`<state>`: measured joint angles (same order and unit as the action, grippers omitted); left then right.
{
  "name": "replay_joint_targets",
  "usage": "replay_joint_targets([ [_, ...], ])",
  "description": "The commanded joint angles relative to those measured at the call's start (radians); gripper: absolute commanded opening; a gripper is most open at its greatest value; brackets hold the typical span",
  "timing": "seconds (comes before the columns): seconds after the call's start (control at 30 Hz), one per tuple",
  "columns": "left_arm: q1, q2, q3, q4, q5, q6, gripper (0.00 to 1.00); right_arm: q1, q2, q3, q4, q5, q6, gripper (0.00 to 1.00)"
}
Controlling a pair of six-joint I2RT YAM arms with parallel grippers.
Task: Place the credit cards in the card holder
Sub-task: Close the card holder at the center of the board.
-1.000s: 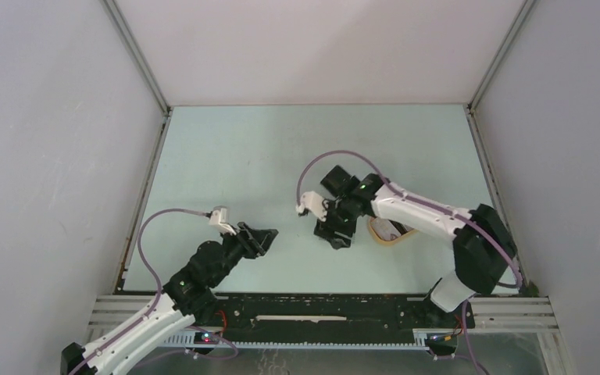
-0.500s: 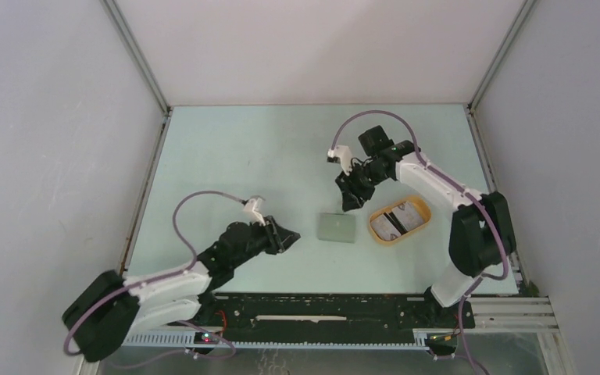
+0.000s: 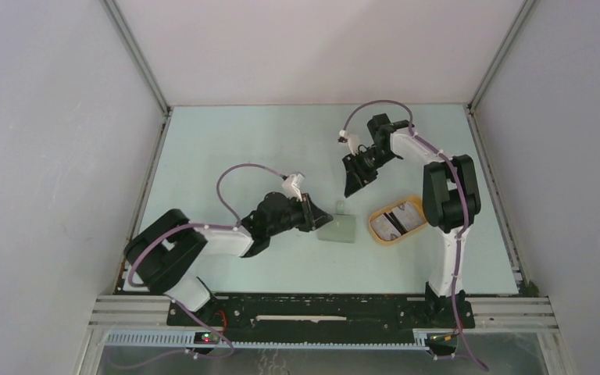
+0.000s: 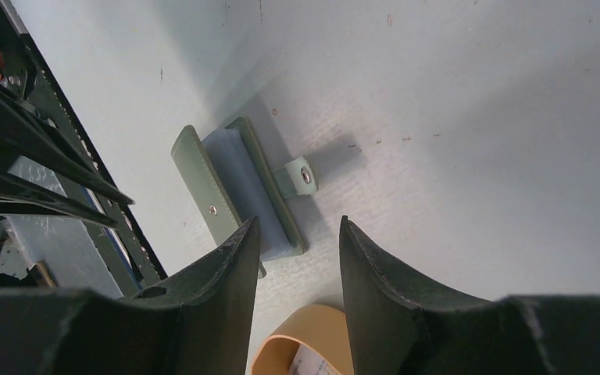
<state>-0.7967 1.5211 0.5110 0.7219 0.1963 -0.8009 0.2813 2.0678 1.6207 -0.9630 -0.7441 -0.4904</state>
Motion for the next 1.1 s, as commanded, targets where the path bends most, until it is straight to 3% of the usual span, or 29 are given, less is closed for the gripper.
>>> replay_joint_targets([
  [0.0, -0.007, 0.095, 0.082, 0.030, 0.043, 0.022, 0.19, 0.006, 0.045, 0.088, -0.066, -0.031, 0.002, 0.50],
  [0.43, -0.006, 0.219, 0.106, 0.022, 0.026, 0.012, 0.15, 0.041, 0.165, 0.143, -0.105, 0.011, 0.020, 0.42],
  [1.07, -0.006, 0.257, 0.105, 0.022, 0.034, 0.005, 0.12, 0.039, 0.228, 0.192, -0.151, -0.048, 0.017, 0.33],
])
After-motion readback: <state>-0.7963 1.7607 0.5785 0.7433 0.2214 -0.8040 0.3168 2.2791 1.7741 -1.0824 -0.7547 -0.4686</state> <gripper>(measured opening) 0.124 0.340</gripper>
